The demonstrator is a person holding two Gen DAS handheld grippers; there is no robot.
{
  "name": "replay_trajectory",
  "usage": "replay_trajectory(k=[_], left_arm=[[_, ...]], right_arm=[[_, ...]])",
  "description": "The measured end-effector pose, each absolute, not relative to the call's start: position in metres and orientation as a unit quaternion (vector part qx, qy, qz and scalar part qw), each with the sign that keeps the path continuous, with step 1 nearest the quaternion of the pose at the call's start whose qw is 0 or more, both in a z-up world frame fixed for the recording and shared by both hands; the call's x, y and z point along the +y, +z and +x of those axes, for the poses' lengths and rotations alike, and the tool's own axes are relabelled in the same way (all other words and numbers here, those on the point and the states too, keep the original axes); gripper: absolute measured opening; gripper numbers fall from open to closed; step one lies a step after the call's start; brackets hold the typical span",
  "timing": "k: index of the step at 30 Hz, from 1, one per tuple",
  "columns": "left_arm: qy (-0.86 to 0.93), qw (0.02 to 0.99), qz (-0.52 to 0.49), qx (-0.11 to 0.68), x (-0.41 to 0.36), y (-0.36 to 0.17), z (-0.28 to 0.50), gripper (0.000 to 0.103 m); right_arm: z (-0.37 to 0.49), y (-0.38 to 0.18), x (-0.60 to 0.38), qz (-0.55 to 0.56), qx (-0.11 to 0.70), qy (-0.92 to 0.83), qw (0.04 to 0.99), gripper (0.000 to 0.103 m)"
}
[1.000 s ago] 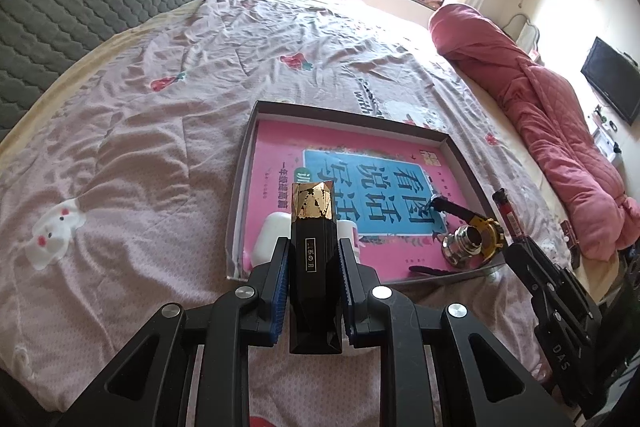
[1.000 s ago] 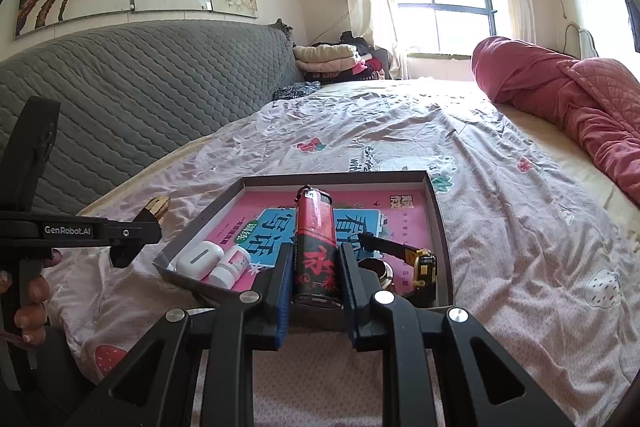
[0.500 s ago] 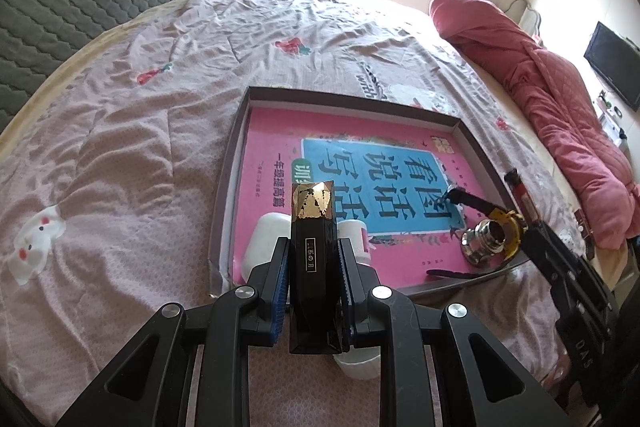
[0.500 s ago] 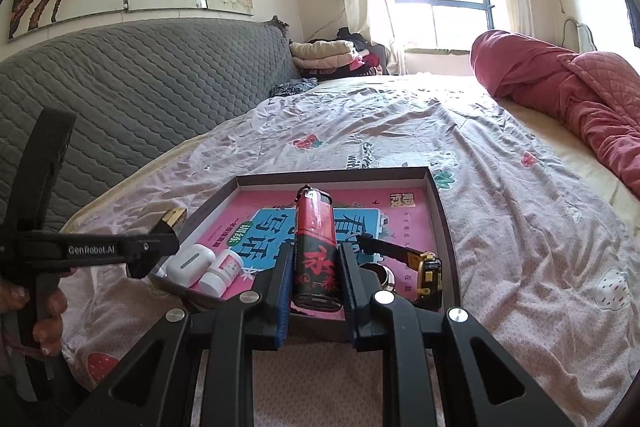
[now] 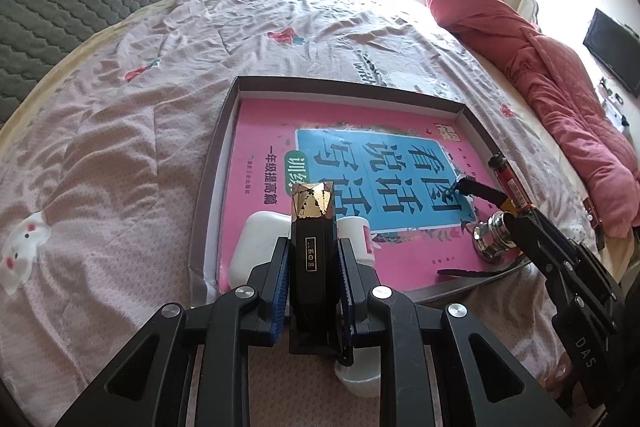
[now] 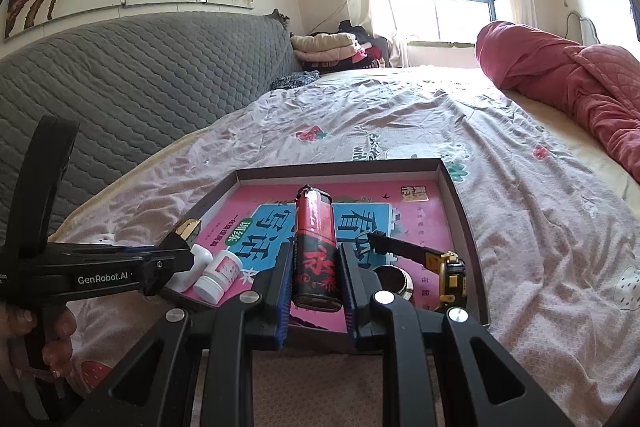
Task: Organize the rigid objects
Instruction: 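Lower the lighter into the tray with the right tool while the left tool lowers the black case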
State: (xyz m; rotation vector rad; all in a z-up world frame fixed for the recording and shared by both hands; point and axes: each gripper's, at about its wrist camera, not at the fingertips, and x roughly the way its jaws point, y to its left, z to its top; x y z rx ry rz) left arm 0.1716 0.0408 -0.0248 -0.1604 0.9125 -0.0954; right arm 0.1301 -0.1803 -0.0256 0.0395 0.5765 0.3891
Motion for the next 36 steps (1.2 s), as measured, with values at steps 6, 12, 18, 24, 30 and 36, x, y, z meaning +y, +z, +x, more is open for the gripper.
replay_trajectory(k=[6,12,18,24,30,36], left_arm=[[-0.052,0.893,-0.075,0.441,0.034,-0.028,0.175,0.023],[-0.061,0.892,-0.072,0.441,0.027,-0.03,0.175,0.023],[-0.068,0.892,-0.073,0.44,0.022,-0.03,0.174,0.023],[-0.066,0.892,-0.079,0.44,0.026,-0.031,0.173,0.023],[-0.062,0.892,-0.079,0.44,0.028,-0.031,0.171,0.023],[-0.059,0.892,-0.085,0.44,0.035,-0.031,0.17,0.023]], right_arm=[[0.134,-0.03,-0.181,0.021,0.288,0.189,0.938,0.022],[0.139,-0.033,-0.178,0.019,0.292,0.192,0.937,0.022],[0.14,-0.038,-0.174,0.012,0.298,0.192,0.935,0.022],[0.141,-0.043,-0.168,0.007,0.309,0.199,0.93,0.022],[0.143,-0.045,-0.165,-0.003,0.311,0.198,0.93,0.022],[0.147,-0.049,-0.159,-0.017,0.315,0.192,0.929,0.022]])
